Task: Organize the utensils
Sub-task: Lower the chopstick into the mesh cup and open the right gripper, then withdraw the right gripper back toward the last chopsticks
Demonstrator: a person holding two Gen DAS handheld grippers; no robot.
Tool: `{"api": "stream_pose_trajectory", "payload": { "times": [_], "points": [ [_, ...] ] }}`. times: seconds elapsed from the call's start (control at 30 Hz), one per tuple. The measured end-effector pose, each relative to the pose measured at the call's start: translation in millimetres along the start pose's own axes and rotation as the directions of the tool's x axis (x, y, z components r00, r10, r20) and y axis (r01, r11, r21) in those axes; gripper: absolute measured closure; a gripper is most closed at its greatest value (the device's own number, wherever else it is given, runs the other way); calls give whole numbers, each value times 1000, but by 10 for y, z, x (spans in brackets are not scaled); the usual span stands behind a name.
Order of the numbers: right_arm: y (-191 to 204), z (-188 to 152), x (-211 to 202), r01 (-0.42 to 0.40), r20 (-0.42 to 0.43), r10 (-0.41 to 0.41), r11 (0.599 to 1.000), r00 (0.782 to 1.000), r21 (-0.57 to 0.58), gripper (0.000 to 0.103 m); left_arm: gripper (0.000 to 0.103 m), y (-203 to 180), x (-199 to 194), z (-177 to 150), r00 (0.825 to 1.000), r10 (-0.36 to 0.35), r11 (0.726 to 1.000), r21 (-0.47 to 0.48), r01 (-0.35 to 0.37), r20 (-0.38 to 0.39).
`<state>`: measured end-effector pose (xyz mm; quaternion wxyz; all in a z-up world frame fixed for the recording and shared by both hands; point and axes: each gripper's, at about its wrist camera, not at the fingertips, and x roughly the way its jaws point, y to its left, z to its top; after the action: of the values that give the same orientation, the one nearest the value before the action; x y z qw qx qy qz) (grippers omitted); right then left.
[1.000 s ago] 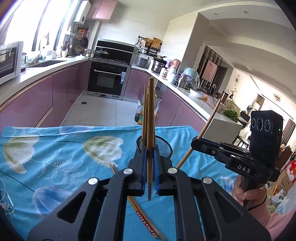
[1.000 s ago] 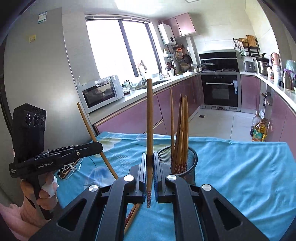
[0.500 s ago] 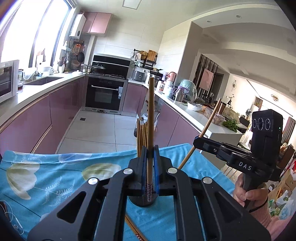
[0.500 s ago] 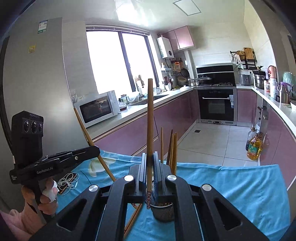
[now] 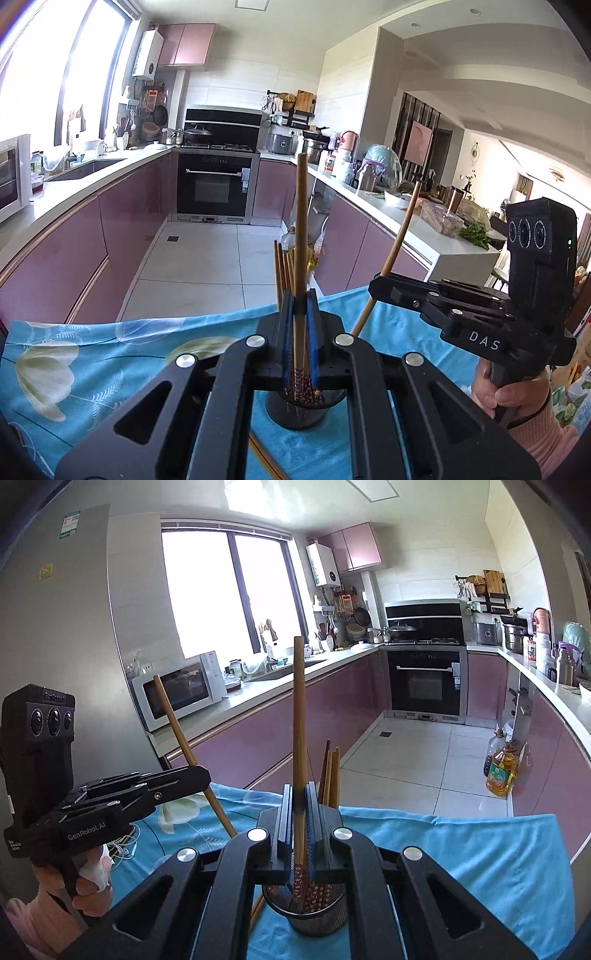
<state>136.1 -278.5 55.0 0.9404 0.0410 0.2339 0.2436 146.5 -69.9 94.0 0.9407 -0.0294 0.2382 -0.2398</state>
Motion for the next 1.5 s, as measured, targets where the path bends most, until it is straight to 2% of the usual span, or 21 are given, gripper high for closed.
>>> {"api": "stream_pose_trajectory", "payload": {
  "times": [0.33, 0.5, 1.23, 1.33, 1.4, 1.5],
  "points": [
    [-50, -209, 349, 21, -150, -21, 1000, 988, 2, 97, 95, -53, 391, -225, 988, 16, 997, 71, -5, -152],
    [-80, -258, 487, 35, -187, -32, 999, 982, 13, 97, 95, -18, 572, -300, 976, 20, 998, 59, -8, -215],
    [-132, -233, 591, 56, -189, -45, 997, 981, 49, 95, 95, 21, 745, -288, 975, 24, 1000, 16, -21, -219],
    [-145, -251, 561, 53, -185, -42, 997, 982, 56, 95, 92, 29, 719, -288, 976, 26, 1000, 10, -25, -214],
    [-146, -265, 532, 51, -178, -40, 997, 983, 58, 89, 84, 38, 691, -300, 978, 29, 1000, 2, -29, -206],
    [-150, -288, 465, 44, -164, -33, 997, 986, 62, 83, 82, 72, 603, -340, 982, 35, 999, -13, -38, -185]
  ]
}}
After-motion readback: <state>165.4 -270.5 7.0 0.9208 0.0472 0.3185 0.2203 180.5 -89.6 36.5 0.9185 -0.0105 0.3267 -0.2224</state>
